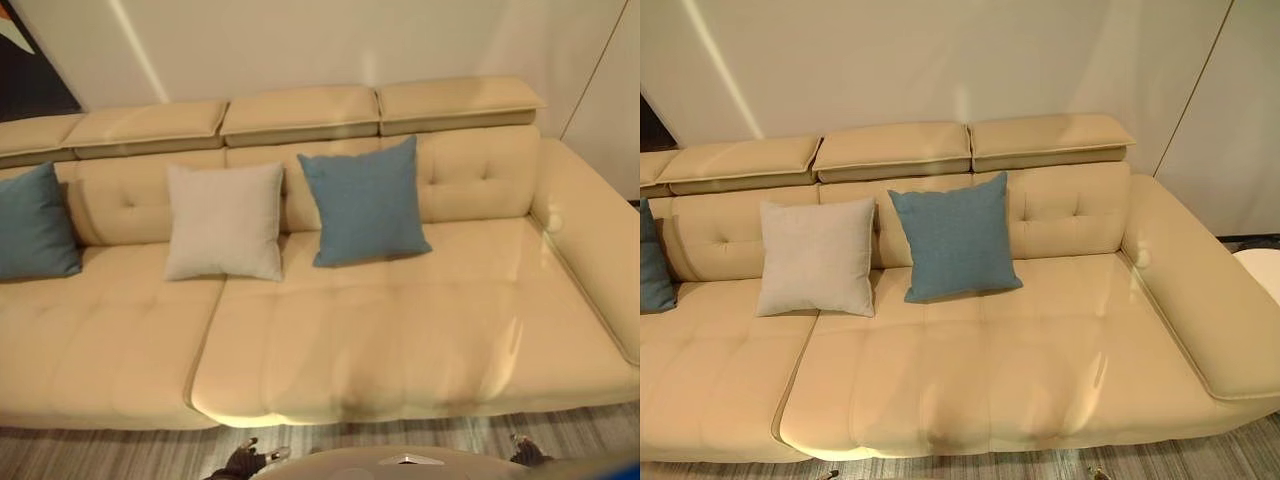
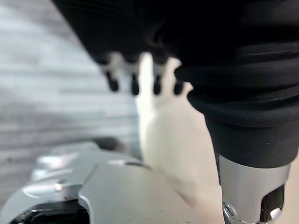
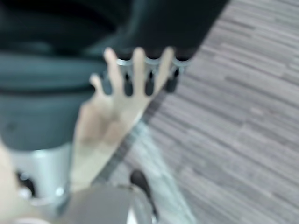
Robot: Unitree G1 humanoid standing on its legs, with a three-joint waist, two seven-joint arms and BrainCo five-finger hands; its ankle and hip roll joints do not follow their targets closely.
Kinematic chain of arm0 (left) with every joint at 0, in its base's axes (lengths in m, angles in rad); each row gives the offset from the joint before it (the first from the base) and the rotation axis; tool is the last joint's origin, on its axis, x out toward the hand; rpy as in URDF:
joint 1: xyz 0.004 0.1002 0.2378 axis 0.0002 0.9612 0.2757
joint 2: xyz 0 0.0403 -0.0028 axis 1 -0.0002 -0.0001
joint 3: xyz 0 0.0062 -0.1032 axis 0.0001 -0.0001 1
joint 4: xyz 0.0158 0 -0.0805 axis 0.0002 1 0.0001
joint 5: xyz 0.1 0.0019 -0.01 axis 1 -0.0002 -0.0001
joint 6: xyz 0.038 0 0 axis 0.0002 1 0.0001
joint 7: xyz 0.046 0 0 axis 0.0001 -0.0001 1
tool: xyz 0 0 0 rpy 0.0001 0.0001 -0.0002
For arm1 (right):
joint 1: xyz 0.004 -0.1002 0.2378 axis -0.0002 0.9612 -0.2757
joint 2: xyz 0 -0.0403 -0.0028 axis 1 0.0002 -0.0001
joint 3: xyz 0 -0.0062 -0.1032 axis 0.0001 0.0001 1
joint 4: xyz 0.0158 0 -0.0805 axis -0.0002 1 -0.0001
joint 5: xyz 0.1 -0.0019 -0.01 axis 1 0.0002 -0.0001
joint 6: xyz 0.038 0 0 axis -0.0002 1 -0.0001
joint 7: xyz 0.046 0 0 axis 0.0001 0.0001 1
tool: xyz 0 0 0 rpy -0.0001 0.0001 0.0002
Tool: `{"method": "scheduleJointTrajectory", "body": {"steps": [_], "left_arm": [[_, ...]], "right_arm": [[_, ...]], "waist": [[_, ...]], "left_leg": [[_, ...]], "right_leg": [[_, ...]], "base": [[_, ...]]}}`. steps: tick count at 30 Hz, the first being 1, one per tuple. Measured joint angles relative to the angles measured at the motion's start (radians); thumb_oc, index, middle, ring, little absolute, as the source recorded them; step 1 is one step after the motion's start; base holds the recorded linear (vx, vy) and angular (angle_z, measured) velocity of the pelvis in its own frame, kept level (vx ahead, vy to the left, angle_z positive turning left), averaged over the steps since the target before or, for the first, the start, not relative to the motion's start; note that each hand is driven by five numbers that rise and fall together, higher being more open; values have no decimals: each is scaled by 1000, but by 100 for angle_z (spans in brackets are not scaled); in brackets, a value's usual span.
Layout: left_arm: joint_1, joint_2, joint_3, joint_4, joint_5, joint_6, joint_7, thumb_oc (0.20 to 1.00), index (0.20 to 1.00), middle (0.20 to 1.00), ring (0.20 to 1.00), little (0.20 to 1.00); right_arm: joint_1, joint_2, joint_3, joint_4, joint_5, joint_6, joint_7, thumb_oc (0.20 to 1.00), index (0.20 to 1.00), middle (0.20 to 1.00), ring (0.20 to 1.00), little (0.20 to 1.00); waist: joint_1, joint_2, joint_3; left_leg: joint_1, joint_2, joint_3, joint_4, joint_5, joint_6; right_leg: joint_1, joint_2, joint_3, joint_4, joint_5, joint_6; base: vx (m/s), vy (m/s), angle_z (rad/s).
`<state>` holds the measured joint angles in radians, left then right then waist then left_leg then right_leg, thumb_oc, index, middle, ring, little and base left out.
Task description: Pick up all the scattered cushions and arrange them neatly on the sofa.
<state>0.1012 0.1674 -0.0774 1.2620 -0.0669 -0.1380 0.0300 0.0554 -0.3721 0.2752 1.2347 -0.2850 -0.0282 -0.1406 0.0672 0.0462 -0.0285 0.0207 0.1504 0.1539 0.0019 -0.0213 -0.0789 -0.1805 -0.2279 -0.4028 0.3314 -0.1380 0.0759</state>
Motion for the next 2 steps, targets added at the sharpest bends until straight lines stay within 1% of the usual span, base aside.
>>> {"method": "scheduleJointTrajectory", "body": {"steps": [2], "left_arm": [[1,-1,0,1,4,0,0,1000,1000,1000,1000,1000]], "right_arm": [[0,0,-9,0,0,0,0,1000,1000,1000,1000,1000]], "waist": [[0,3,2]], "left_leg": [[2,-3,0,0,0,0]], "right_leg": [[5,0,1,-8,4,2]], "base": [[0,0,0]]}}
